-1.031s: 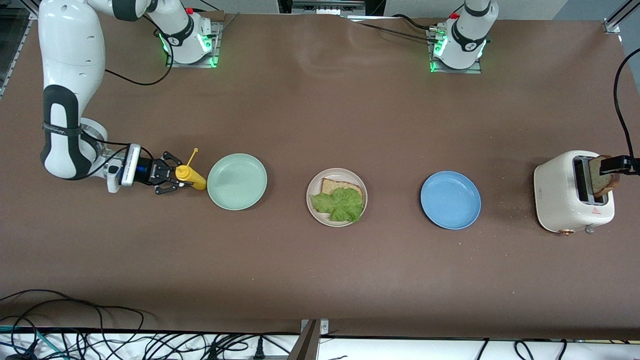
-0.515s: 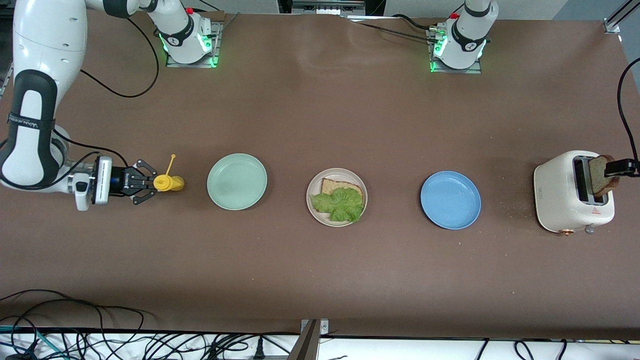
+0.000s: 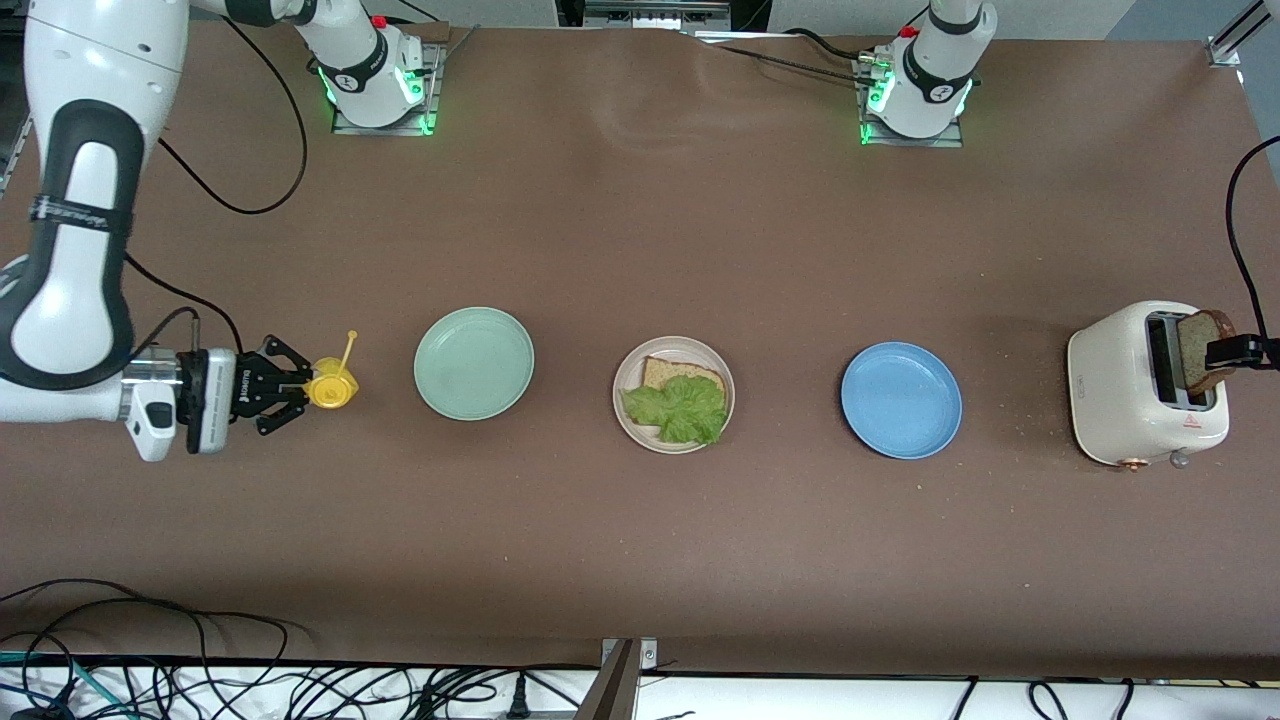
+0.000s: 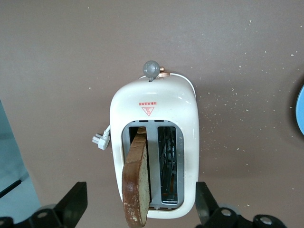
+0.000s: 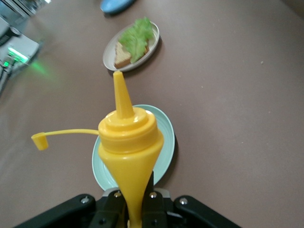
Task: Make sandwich on beige plate with both arms
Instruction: 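Tilt mustard over bread with the right gripper while the left gripper grips toast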
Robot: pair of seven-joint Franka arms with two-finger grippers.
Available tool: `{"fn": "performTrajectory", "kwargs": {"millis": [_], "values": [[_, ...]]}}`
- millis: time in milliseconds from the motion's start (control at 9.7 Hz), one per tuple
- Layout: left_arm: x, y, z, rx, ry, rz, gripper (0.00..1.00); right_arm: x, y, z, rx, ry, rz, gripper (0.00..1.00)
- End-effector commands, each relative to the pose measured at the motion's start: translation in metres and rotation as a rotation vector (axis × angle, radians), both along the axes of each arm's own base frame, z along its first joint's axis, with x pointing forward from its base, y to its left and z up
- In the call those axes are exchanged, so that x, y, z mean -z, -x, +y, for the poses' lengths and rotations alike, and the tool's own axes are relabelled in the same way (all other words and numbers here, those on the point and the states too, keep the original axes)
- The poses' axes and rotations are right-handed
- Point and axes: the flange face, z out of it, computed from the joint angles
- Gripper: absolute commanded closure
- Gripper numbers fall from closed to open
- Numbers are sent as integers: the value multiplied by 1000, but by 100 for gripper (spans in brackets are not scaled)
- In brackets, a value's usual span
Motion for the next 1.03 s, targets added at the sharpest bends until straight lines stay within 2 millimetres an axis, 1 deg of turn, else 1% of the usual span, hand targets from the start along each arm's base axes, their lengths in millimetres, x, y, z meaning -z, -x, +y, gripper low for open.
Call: {"fn": "performTrajectory", "kwargs": {"millis": [0,103,206,309,412,515,619,722,825,928], "values": [[12,0,11,5,-25,21,0,-15,-11,43,45,148,25,89],[25,-1,16,-1,-24,35,0,-22,-15,72,80,268,23,89],[33,1,28,-16,-26,36,0,-31,-13,111,68,386,32,89],[48,4,37,-30,-21,59,0,-38,-7,141,79,505,41,89],[59,7,41,-38,-17,80,0,-51,-4,170,84,621,17,89],[65,9,45,-45,-14,93,0,-59,1,196,94,707,-4,89],[68,12,52,-55,-12,97,0,-60,10,219,91,759,-15,89],[72,19,52,-58,-3,112,2,-62,19,242,50,835,-53,89],[69,28,46,-56,10,117,27,-66,30,268,-17,929,-114,89],[62,39,36,-54,22,119,63,-66,46,300,-63,990,-155,89]]}}
